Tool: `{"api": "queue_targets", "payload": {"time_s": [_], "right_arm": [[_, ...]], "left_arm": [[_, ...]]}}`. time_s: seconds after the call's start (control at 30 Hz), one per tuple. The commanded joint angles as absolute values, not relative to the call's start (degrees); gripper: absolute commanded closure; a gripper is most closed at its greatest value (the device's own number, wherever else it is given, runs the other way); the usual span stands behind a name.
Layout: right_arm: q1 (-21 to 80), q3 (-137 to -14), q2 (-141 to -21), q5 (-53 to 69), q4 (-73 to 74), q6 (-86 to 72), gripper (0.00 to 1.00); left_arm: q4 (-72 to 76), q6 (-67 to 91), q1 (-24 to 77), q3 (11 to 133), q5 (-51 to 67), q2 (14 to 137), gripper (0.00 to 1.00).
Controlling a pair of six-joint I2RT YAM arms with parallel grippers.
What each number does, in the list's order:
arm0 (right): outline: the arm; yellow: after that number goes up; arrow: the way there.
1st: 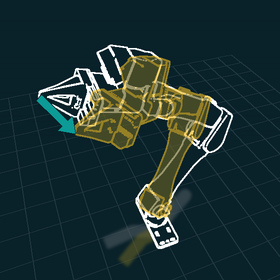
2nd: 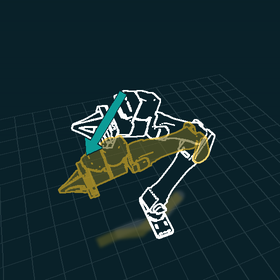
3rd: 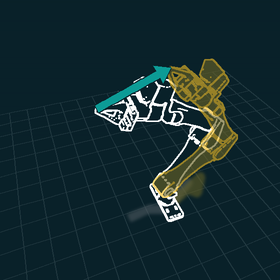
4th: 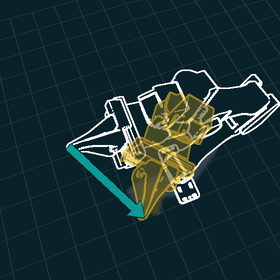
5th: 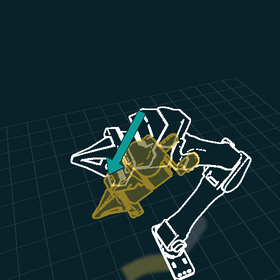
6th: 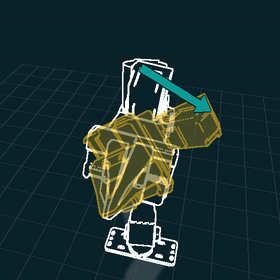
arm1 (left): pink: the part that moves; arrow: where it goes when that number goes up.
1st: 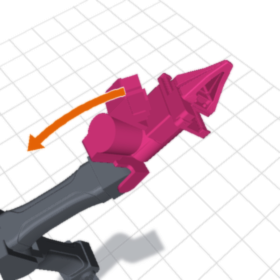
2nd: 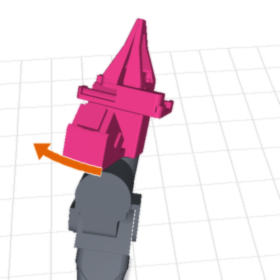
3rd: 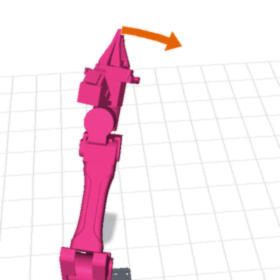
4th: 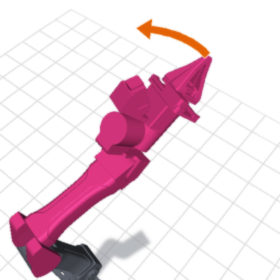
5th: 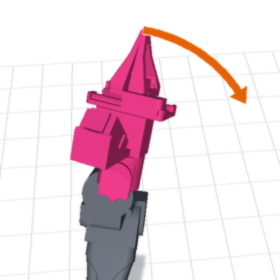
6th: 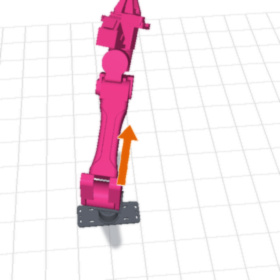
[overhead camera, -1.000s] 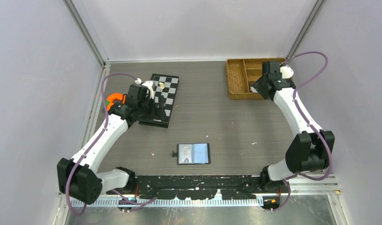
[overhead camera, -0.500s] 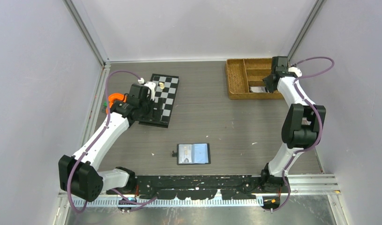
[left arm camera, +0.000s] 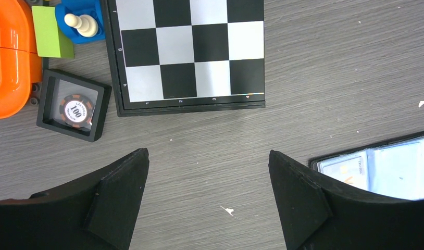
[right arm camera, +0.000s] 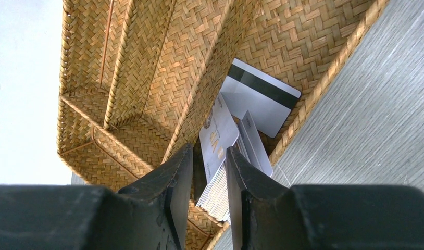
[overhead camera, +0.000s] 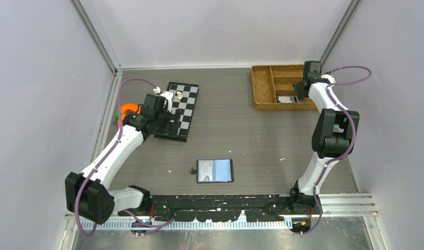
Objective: Put the credit cards into the card holder
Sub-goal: Pick up the credit card from the storage box.
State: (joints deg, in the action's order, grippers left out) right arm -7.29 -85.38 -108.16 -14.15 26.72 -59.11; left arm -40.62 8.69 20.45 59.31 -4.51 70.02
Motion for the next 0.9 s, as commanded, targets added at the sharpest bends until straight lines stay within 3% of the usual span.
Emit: {"api": "queue_targets", "payload": {"time_s": [0.0,0.87], "right_arm": [[-7.47,-87.36,-108.56,-14.20,24.87,-60.83,0.64],[-7.47,-87.51,-111.61,-14.87,25.54,-63.70,0.64]], "left_arm": [[-39.92,8.02,20.21,59.01,-5.19,69.86,0.13],[-39.94,7.82,20.21,58.81,-5.54,70.03,0.13]]}}
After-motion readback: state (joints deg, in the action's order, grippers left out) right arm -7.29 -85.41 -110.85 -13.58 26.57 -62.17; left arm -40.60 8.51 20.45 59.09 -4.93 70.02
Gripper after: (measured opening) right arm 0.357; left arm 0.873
